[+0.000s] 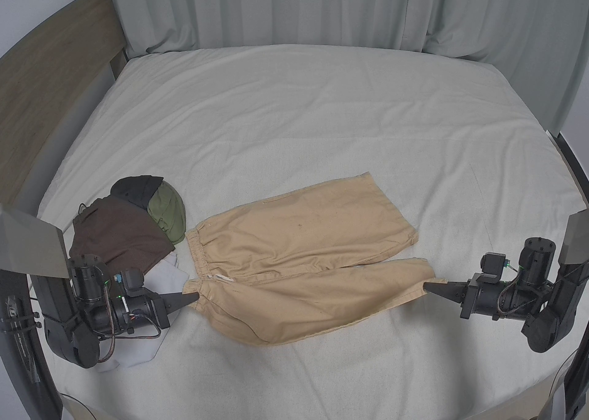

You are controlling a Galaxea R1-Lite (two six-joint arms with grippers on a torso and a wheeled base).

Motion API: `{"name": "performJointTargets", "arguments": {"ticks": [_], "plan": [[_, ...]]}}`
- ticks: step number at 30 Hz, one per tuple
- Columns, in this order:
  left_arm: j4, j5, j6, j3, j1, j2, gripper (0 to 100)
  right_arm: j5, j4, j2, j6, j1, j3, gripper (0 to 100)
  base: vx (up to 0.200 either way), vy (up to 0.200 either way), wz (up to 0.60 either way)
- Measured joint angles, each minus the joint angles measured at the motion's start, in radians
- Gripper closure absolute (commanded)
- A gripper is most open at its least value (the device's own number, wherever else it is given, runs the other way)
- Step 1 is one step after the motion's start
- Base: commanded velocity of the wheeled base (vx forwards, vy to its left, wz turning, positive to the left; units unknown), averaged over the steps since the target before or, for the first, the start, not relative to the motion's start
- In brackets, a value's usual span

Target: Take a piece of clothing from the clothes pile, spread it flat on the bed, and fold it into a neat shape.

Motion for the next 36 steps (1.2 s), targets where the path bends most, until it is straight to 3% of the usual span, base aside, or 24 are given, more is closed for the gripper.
{"name": "performJointTargets", "arguments": {"ticks": [14, 36], "plan": [[0.0, 0.042, -0.027, -0.023, -0.016, -0.034, 100, -0.048, -0.001, -0.033, 0.044, 0.016, -0.029, 100, 0.0, 0.0, 0.0], [-0.001, 0.063, -0.026, -0.05, -0.009, -0.037, 100, -0.061, 0.0, -0.064, 0.049, 0.029, -0.045, 100, 0.0, 0.0, 0.0]]}}
